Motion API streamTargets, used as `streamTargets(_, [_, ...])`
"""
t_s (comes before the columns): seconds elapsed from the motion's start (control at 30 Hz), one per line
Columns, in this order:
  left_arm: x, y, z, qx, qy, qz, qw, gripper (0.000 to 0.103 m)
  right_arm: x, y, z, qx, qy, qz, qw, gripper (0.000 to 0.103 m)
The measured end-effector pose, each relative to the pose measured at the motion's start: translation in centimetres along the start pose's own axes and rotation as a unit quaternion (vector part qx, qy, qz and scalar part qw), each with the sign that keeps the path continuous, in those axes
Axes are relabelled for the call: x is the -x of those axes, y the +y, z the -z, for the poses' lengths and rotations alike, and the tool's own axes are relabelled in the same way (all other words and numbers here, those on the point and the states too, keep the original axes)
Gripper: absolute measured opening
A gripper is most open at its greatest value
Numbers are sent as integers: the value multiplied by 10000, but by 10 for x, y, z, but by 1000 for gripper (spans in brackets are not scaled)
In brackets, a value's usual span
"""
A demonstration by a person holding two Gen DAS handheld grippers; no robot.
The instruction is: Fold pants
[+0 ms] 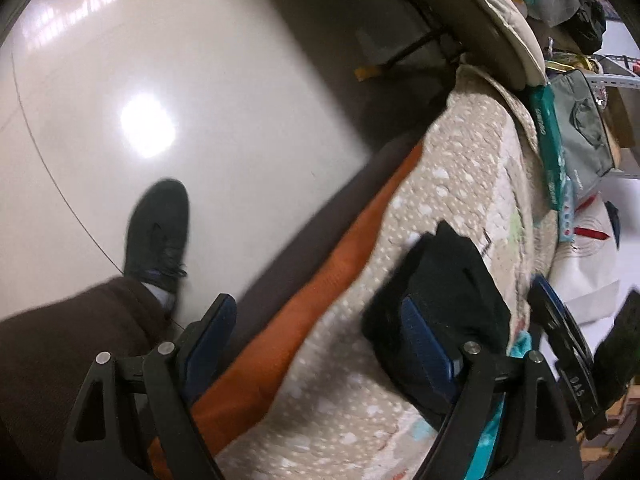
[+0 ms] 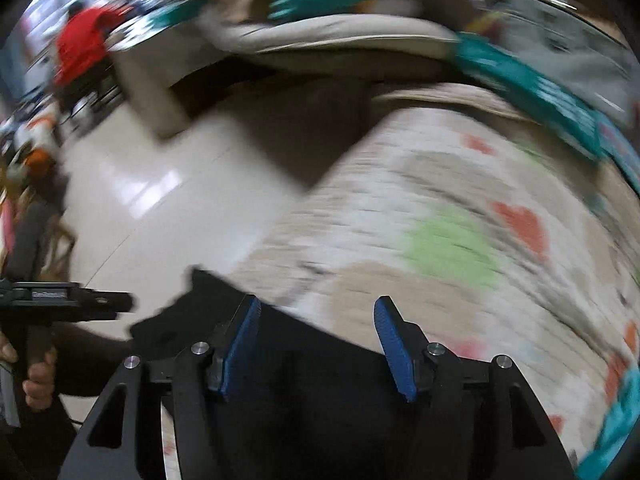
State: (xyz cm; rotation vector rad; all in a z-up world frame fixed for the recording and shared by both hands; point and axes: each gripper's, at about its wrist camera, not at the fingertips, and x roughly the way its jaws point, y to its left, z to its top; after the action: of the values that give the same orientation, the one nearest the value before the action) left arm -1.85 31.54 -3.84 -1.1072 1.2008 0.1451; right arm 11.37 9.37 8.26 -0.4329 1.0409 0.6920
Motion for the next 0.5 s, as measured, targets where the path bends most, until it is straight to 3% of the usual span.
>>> streamTargets(0.13, [7,-1,3,116,-107,45,9999,84,-37,49,-17,533,316,-264,9977,64])
streamTargets(0.37, [24,16,-10,594,-535,168,9967,84,-93,95,-22,1246,966,-220,9873,63])
streamTargets(0.4, [25,16,-10,593,-555,180,9965,84,-97,99,-19,1345,1020,-227,9854,54])
streamTargets(0.43, [26,15,-10,577,-577,203,9965,84,-100,105,-16,1497,1060,-173,9829,22])
streamTargets(0.5, [25,11,-11,515,-558,243,9968,84,-104,114,-7,1833,1077,143,9770,16])
